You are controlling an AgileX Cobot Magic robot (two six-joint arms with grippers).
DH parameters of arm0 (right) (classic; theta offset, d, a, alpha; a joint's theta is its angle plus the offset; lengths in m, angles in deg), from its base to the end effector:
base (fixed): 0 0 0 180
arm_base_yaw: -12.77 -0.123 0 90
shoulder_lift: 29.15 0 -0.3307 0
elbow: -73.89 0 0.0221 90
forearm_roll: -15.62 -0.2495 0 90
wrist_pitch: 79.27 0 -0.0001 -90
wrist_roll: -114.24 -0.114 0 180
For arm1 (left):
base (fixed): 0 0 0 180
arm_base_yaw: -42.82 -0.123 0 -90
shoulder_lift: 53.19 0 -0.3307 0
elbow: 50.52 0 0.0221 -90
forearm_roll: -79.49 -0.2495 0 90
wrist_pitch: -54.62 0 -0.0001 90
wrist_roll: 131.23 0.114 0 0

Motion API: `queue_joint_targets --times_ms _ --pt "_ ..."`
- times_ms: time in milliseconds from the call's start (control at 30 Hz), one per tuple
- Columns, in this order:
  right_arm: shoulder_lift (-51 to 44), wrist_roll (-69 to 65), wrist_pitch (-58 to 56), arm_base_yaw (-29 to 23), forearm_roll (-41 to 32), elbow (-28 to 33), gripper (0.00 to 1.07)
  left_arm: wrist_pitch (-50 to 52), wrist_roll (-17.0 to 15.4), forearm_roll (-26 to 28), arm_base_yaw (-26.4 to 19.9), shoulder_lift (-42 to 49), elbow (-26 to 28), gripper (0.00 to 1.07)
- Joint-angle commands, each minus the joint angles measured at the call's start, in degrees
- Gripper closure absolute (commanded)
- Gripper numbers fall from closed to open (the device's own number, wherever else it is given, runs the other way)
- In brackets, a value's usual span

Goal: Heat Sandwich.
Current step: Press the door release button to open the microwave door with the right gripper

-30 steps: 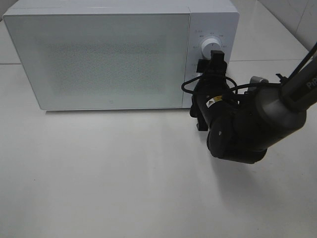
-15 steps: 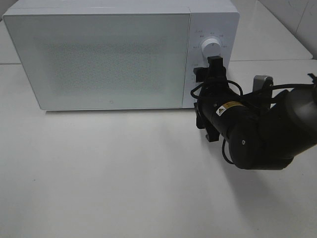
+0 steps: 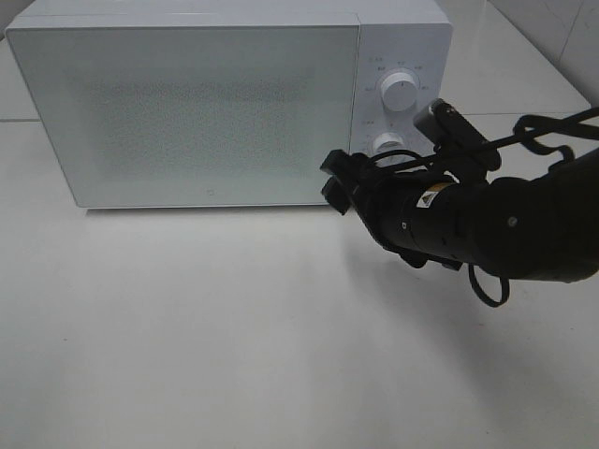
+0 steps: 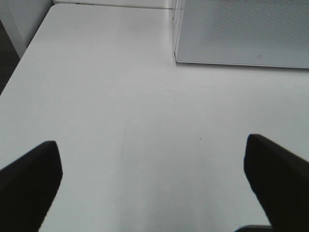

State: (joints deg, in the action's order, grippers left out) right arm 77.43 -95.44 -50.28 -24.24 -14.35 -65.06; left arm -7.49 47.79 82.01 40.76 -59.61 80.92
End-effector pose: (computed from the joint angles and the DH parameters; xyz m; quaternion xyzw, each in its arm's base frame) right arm 0.2884 0.1829 0.1824 0.2048 0.8456 0.2773 0.4076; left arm -0.0354 -0.0057 0.2693 -0.0213 0.8526 -0.0170 0.5219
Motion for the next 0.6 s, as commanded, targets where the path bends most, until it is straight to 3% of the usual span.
queue_joint_targets --times_ms 33,267,400,600 --pt "-4.1 19.5 -10.1 0.4 0.7 -0.1 0.31 0.8 0.1 -0.1 0.1 1.3 -0.1 0.09" --pt "-9.7 38.4 -25.8 0.4 0.7 -0.1 0.31 0.8 0.1 -0.1 0.1 1.3 -0.1 0.09" --pt "-13.1 42.5 -33.6 1.1 1.5 -0.4 0.31 0.8 0.1 -0.1 0.1 1.3 -0.1 0.09" --pt "-20.7 41.7 -47.2 4.0 9.8 -0.4 0.31 0.8 0.1 -0.1 0.1 1.3 -0.1 0.09"
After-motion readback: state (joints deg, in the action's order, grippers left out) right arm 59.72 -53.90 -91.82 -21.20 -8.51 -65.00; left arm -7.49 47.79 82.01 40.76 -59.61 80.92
